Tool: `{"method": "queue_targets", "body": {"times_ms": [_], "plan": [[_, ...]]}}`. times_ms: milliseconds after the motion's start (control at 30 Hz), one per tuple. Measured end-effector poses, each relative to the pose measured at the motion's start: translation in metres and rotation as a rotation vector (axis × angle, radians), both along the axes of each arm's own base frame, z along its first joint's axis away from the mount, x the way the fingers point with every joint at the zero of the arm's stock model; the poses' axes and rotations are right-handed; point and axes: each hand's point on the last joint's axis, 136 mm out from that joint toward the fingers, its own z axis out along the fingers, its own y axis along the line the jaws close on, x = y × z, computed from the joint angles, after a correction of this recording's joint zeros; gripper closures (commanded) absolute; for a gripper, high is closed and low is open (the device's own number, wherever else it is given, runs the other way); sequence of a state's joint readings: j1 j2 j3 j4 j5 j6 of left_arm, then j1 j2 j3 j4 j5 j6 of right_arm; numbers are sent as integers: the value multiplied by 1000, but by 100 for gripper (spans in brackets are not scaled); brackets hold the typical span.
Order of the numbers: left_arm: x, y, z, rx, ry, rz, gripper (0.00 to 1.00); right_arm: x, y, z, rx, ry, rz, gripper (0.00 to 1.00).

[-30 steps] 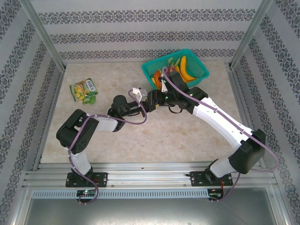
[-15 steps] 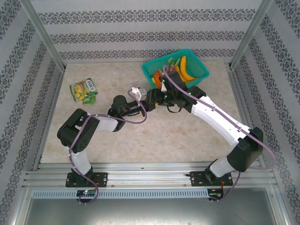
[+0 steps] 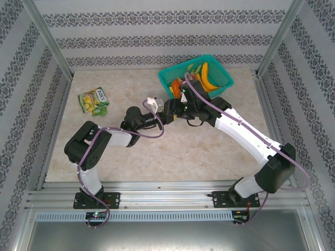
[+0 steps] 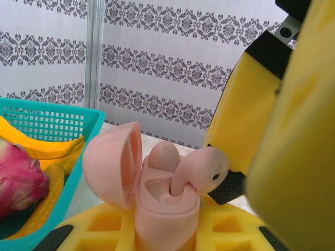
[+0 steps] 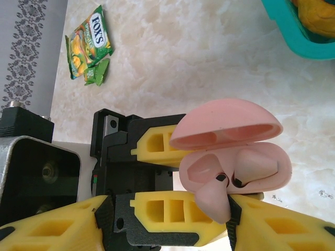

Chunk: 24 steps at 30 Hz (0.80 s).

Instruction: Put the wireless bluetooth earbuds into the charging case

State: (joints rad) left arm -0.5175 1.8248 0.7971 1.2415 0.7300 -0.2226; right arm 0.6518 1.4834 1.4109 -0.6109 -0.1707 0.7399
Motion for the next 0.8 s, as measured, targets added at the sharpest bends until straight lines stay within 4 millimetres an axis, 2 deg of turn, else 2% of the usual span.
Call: {"method": "queue_targets", "body": {"times_ms": [467, 800], "plan": [[0, 0, -1, -5, 8, -3, 100, -1, 1, 1, 25, 27, -27, 40], [0, 0, 5, -22, -16, -4, 100, -5, 4, 11, 81, 43, -34, 41]]}}
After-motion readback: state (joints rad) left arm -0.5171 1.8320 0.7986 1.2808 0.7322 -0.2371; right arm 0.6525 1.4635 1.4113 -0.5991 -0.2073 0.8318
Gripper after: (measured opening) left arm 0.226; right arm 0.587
